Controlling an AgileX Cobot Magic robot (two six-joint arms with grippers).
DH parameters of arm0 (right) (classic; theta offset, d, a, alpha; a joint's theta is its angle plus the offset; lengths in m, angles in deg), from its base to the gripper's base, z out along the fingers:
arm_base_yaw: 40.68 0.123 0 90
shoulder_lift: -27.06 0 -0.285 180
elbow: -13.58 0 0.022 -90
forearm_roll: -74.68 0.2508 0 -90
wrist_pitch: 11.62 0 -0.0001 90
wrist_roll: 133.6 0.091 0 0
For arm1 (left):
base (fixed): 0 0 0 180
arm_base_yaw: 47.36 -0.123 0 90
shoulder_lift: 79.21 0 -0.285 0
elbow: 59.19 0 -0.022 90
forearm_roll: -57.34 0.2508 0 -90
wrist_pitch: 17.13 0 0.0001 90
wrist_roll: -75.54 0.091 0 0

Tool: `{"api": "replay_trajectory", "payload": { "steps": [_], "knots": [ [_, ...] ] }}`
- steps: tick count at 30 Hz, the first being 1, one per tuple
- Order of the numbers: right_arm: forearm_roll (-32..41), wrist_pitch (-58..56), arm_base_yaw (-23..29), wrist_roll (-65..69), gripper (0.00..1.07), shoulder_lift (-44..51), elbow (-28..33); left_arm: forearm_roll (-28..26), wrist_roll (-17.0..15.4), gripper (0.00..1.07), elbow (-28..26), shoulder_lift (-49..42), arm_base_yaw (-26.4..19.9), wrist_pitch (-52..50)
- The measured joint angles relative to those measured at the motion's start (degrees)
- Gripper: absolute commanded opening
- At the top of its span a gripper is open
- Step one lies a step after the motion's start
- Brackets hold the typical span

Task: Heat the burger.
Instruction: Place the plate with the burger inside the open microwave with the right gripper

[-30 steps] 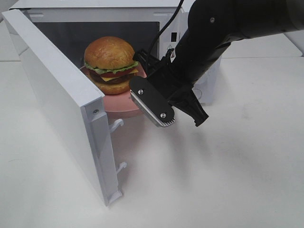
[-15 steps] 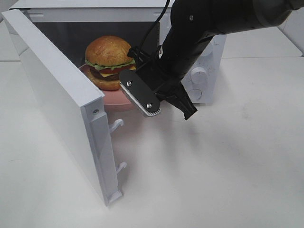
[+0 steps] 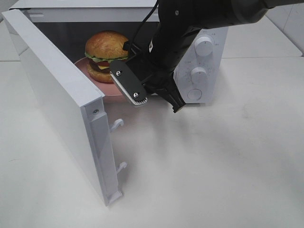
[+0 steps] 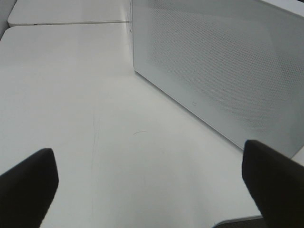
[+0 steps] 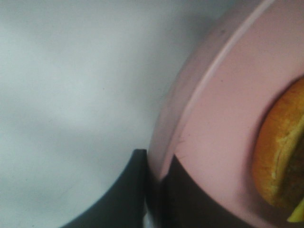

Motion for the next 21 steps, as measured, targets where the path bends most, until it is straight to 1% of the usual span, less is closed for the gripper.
{"api": "replay_trajectory", "payload": {
  "steps": [7, 13, 14, 16, 17, 18, 20, 21],
  "knots": [
    [-1.95, 0.0, 0.0, 3.09, 0.0, -3.15, -4.7, 0.0, 0.0, 0.98, 0.0, 0.0, 0.0, 0.0],
    [-2.18, -0.11, 0.0, 4.07, 0.0, -5.61, -7.68, 0.0, 0.0, 0.98, 0.0, 0.0, 0.0, 0.0],
    [-2.18, -0.11, 0.0, 4.41, 0.0, -6.53, -9.0, 0.0, 0.0, 0.98, 0.0, 0.0, 0.0, 0.0],
    [-2.18, -0.11, 0.0, 4.81, 0.0, -6.99, -9.57, 0.0, 0.0, 0.98, 0.0, 0.0, 0.0, 0.0],
    [-2.41, -0.17, 0.0, 5.73, 0.0, -8.19, -11.0, 0.0, 0.0, 0.98, 0.0, 0.0, 0.0, 0.0],
    [-2.41, -0.17, 0.0, 5.73, 0.0, -8.19, -11.0, 0.0, 0.0, 0.98, 0.0, 0.0, 0.0, 0.0],
    [-2.92, -1.03, 0.0, 6.42, 0.0, -9.74, -13.41, 0.0, 0.0, 0.98, 0.0, 0.0, 0.0, 0.0],
    [-2.92, -1.03, 0.0, 6.42, 0.0, -9.74, -13.41, 0.0, 0.0, 0.98, 0.0, 0.0, 0.0, 0.0]
  ]
}}
